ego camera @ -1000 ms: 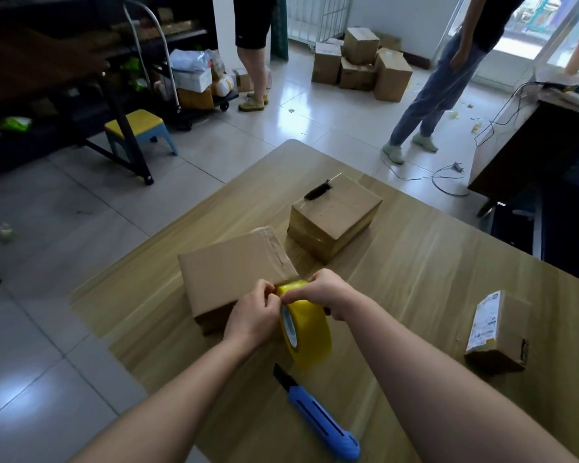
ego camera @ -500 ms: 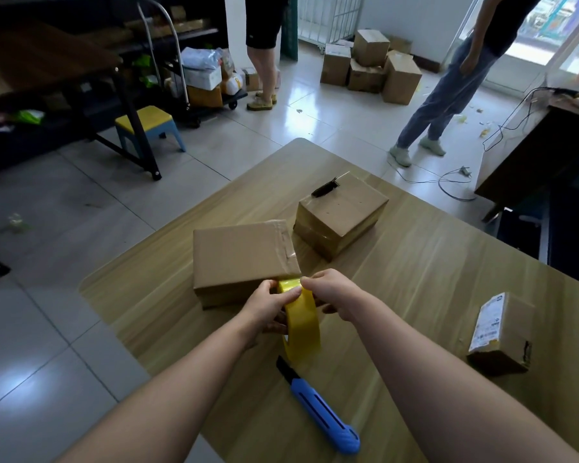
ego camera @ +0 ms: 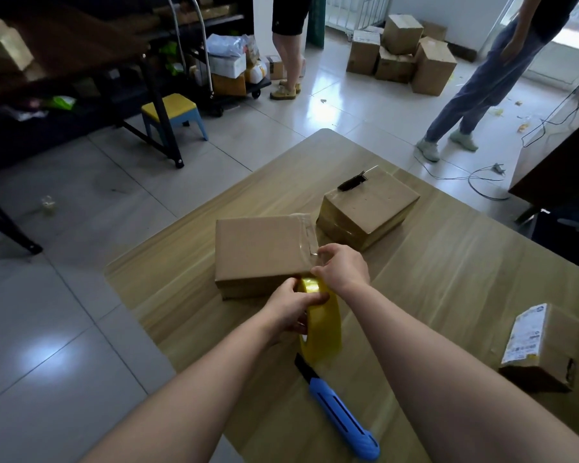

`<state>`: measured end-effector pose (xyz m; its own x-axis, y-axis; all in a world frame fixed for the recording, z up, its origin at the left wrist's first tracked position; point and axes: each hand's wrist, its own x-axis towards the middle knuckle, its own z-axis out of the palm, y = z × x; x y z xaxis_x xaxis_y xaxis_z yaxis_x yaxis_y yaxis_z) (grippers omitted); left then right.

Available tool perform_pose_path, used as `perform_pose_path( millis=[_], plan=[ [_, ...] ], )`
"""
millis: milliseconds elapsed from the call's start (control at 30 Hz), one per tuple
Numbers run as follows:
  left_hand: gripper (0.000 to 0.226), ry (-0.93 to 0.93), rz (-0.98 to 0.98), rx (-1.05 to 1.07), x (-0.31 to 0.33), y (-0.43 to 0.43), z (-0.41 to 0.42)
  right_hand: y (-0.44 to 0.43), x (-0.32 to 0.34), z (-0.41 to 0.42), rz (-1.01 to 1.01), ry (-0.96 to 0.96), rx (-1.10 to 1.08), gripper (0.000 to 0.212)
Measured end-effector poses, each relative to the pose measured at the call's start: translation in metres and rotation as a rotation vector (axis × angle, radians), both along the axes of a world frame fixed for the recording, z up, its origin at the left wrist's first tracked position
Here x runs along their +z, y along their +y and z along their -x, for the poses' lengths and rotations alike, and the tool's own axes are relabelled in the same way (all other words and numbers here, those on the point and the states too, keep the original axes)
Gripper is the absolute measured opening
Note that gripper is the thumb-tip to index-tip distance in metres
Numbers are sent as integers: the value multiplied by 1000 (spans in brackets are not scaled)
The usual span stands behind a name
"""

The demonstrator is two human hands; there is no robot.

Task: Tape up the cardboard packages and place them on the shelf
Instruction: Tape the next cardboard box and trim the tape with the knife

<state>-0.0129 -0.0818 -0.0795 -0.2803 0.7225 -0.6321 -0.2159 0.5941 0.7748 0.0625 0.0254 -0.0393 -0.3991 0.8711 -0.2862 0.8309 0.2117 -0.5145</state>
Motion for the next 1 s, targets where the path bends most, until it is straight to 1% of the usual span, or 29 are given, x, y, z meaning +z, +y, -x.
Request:
perform_pose_path(
  millis=[167, 233, 333, 367, 433, 633, 700, 767, 800, 833, 900, 967, 1000],
  plan=[
    [57, -10, -8, -21, 2, 2, 5, 0, 0, 2, -31, -10, 4, 45],
    [63, -26, 10, -33, 3, 3, 5, 0, 0, 2, -38, -9, -3, 44],
    [83, -42, 41, -19, 0, 3, 1, -1, 0, 2, -37, -12, -2, 44],
    [86, -38, 43, -13, 0, 2, 1, -1, 0, 2, -33, -13, -1, 44],
    [86, -20, 40, -6, 2, 2, 0, 0, 0, 2, -26, -8, -10, 44],
    [73, -28, 40, -17, 8, 3, 5, 1, -1, -1, 52, 30, 6, 51],
    [72, -23, 28, -21, 10, 2, 6, 2, -4, -8, 109, 87, -48, 44],
    [74, -16, 21, -24, 11, 1, 6, 2, -8, -19, 220, 128, -184, 29],
    [75, -11, 19, -26, 13, 1, 6, 1, -11, -27, 294, 102, -220, 24],
    [75, -7, 17, -27, 14, 1, 7, 0, -14, -36, 375, 43, -209, 21],
    [75, -1, 15, -34, 17, 1, 7, -5, -17, -52, 517, -125, -75, 18],
    [75, -2, 12, -42, 20, 1, 7, -15, -20, -61, 583, -253, 76, 19],
    [74, 1, 9, -46, 21, 1, 7, -21, -23, -64, 597, -283, 124, 20]
  ],
)
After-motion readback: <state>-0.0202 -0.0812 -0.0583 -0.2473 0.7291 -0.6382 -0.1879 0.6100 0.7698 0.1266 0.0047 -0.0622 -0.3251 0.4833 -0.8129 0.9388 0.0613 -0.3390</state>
